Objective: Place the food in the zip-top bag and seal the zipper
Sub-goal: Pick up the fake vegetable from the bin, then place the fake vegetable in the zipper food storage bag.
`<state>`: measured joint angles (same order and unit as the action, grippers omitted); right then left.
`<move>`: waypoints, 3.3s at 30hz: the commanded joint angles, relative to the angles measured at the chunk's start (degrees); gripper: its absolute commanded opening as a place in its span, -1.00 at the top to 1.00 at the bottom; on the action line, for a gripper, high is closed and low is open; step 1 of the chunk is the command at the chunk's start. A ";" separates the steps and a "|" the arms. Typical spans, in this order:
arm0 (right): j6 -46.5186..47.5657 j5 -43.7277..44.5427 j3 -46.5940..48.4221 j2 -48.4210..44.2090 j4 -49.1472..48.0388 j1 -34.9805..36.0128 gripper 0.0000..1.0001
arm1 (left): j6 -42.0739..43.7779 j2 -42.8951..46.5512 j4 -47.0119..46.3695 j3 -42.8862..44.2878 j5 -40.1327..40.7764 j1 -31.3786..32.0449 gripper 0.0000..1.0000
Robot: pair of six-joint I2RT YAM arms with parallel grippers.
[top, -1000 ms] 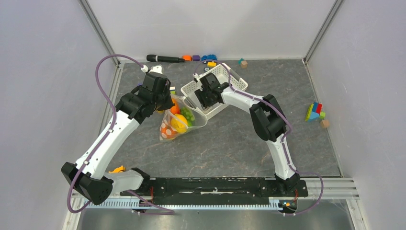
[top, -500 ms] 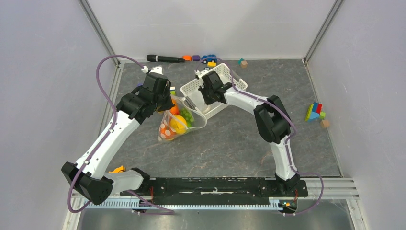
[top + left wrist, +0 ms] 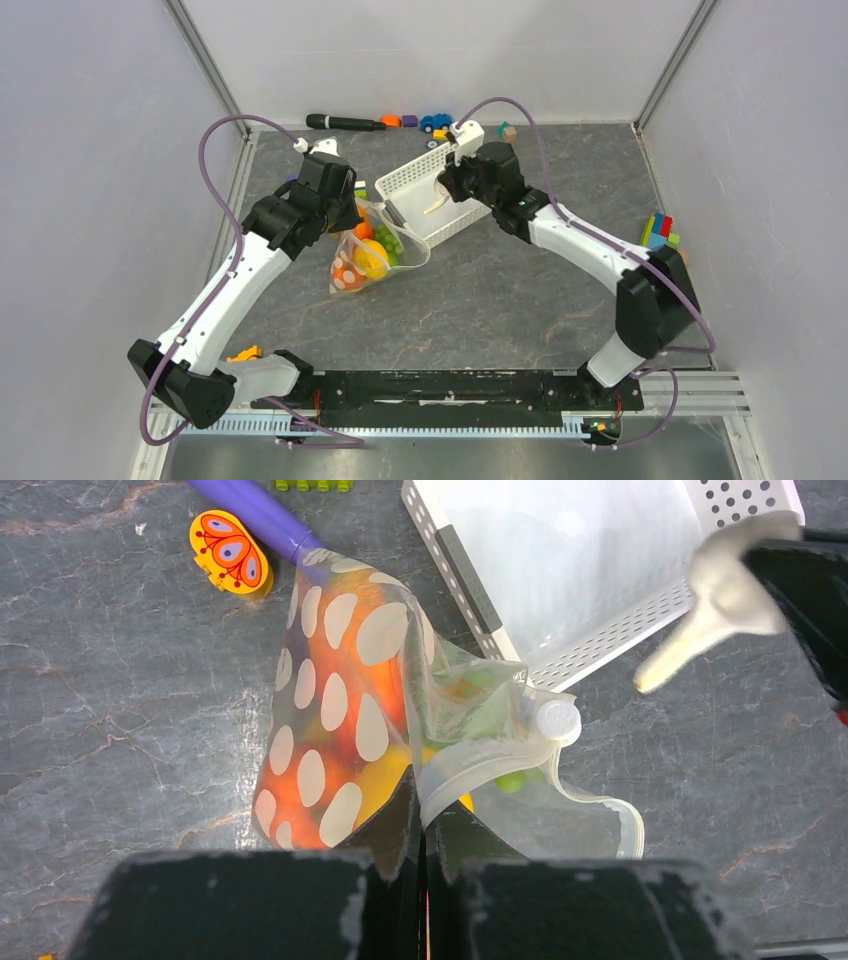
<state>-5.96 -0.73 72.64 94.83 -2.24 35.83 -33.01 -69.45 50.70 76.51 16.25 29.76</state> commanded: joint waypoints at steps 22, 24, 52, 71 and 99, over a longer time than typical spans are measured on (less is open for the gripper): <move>21.07 -17.68 -19.58 -15.30 -32.54 13.75 0.94 | 1.73 1.63 -3.54 -0.04 -3.44 0.08 0.96; 22.98 -18.48 -19.60 -14.44 -33.12 14.72 0.93 | 1.77 1.61 -3.66 -0.12 -3.96 0.12 0.96; 19.44 -2.42 -14.95 -5.43 -31.33 18.93 0.73 | 2.63 1.04 -4.34 -0.66 -7.46 0.13 0.96; -6.50 16.27 -14.71 -1.68 -37.20 22.52 0.66 | 2.33 -0.64 -6.05 -1.36 -12.99 0.12 0.96; 4.31 -1.04 -16.61 -16.91 -22.81 19.83 -0.96 | 1.83 1.10 -7.28 -2.11 -11.86 0.12 0.96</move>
<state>-3.77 5.96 55.09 82.50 -27.97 57.14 -32.03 -69.87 46.46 73.73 4.36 29.76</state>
